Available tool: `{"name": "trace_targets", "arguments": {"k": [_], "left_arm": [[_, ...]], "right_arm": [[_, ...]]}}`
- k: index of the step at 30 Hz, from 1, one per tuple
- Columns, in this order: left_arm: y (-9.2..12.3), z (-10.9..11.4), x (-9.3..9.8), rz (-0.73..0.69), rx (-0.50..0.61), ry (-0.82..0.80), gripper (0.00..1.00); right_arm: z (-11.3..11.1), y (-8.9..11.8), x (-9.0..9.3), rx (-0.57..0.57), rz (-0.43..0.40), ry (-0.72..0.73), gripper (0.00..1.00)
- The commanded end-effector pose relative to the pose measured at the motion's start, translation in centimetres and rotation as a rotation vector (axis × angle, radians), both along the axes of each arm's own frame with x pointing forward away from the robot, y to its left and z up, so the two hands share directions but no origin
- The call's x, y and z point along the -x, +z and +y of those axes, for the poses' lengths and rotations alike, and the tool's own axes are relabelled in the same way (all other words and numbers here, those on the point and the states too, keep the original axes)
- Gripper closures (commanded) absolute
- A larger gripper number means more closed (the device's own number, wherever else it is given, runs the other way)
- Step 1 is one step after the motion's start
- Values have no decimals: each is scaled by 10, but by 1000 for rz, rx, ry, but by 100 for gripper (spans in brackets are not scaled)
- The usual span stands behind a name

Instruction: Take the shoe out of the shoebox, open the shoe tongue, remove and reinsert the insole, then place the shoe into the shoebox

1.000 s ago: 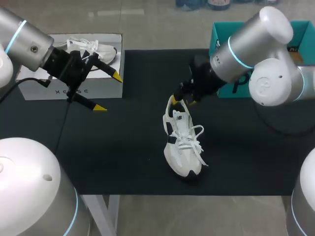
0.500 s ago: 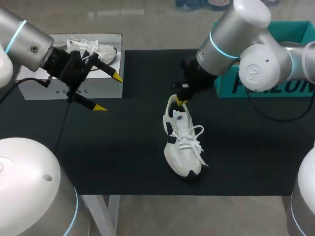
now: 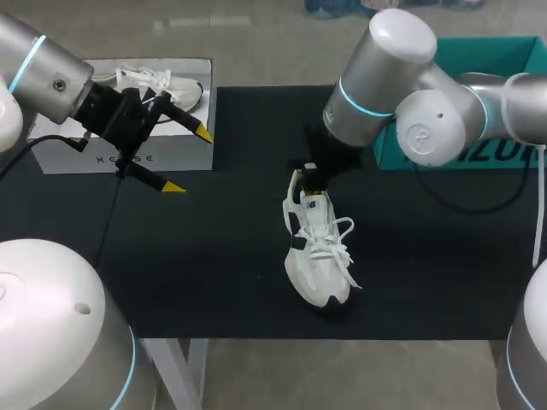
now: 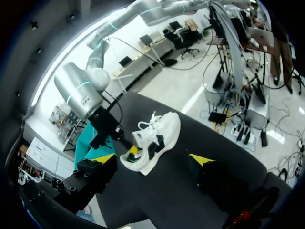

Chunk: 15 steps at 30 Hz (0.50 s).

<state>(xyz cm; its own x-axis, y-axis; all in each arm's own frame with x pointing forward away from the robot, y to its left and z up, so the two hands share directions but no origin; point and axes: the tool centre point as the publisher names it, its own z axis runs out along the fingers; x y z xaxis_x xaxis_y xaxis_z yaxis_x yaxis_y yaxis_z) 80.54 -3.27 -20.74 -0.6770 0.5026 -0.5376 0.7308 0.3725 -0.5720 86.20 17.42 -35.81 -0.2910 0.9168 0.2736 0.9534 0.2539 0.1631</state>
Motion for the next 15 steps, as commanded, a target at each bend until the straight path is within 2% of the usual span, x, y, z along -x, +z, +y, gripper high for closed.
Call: {"name": "trace_targets", "arguments": {"k": [1,8,15], "left_arm": [[0,0,0,-1,-3,-1,0],[0,0,0,-1,-3,-1,0],[0,0,0,-1,-3,-1,0]], "right_arm": [[9,-22,0,-1,15,3,100],[12,-46,0,14,44,12,100],[10,-52,-1,28,58,12,100]]}}
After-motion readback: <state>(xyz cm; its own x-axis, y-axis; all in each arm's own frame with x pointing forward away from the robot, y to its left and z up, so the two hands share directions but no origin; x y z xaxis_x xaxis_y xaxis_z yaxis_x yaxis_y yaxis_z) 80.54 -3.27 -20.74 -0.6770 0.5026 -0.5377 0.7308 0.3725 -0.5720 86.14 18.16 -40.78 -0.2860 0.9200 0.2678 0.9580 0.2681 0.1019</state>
